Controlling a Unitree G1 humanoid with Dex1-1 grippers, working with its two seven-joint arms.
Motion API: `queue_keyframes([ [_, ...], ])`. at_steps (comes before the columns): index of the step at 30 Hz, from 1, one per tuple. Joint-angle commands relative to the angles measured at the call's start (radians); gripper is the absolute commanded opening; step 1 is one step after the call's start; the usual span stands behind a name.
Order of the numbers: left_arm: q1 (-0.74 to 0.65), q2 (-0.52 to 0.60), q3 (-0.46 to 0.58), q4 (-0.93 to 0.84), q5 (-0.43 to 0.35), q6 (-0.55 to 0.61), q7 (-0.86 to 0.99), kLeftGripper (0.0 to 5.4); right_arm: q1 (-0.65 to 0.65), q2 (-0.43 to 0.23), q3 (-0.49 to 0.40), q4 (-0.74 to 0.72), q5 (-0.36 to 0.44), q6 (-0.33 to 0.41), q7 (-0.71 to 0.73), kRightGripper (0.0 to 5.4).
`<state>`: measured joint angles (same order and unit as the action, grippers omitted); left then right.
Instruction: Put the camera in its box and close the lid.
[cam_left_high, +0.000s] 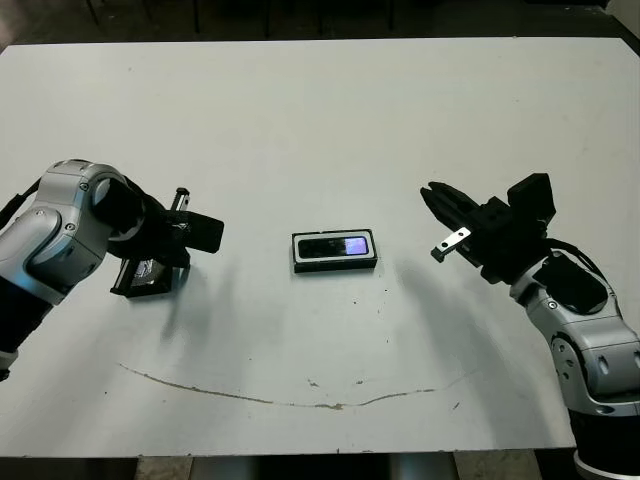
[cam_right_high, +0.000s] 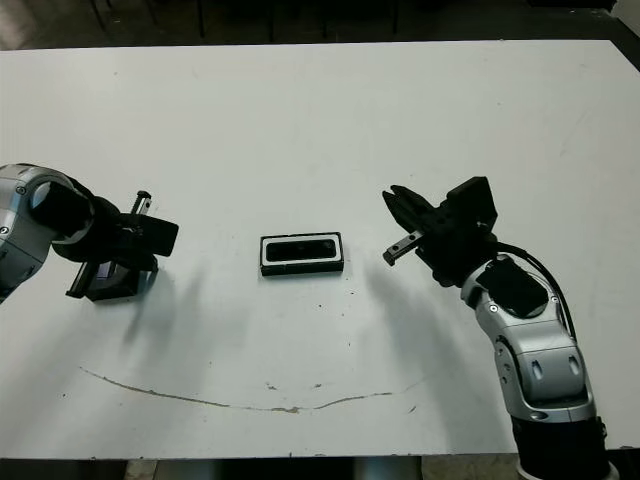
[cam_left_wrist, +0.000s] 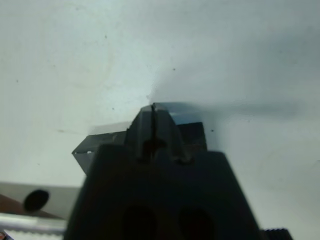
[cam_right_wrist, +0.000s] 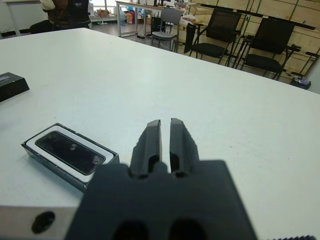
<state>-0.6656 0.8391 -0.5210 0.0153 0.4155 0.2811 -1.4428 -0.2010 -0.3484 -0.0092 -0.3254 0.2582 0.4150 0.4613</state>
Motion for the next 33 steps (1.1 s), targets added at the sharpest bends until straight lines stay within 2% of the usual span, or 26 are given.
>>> queue_keyframes([
  [1, 0.063, 0.016, -0.010, -0.016, -0.017, -0.007, -0.021, 0.00, 0.008, -0.009, 0.005, 0.011, 0.000, 0.002, 0.007, 0.02],
  [5, 0.080, 0.009, 0.029, -0.082, -0.048, 0.033, -0.010, 0.00, 0.009, -0.009, 0.005, 0.006, 0.006, 0.011, 0.007, 0.02],
  [9, 0.123, -0.020, 0.142, -0.215, -0.142, 0.135, 0.054, 0.00, 0.013, -0.007, 0.009, -0.003, 0.006, 0.023, -0.002, 0.02],
  [13, 0.230, -0.091, 0.335, -0.416, -0.282, 0.331, 0.194, 0.00, 0.018, -0.004, 0.016, -0.010, 0.001, 0.026, -0.009, 0.02],
  [17, 0.394, -0.260, 0.583, -0.594, -0.488, 0.464, 0.378, 0.00, 0.023, 0.002, 0.018, -0.011, 0.002, 0.026, -0.015, 0.02],
  [20, 0.495, -0.394, 0.718, -0.738, -0.571, 0.585, 0.562, 0.00, 0.023, 0.006, 0.022, -0.004, 0.001, 0.015, -0.015, 0.02],
  [25, 0.700, -0.624, 0.837, -0.893, -0.608, 0.531, 0.865, 0.00, 0.022, 0.012, 0.028, 0.009, 0.001, -0.006, -0.014, 0.02],
  [27, 0.771, -0.699, 0.870, -0.915, -0.655, 0.495, 0.927, 0.00, 0.021, 0.014, 0.029, 0.014, 0.001, -0.010, -0.015, 0.02],
  [29, 0.828, -0.738, 0.873, -0.933, -0.681, 0.477, 0.980, 0.00, 0.018, 0.015, 0.029, 0.018, 0.003, -0.009, -0.015, 0.02],
  [33, 0.944, -0.798, 0.817, -0.976, -0.640, 0.415, 1.116, 0.46, 0.012, 0.017, 0.035, 0.031, -0.001, -0.021, -0.012, 0.00],
])
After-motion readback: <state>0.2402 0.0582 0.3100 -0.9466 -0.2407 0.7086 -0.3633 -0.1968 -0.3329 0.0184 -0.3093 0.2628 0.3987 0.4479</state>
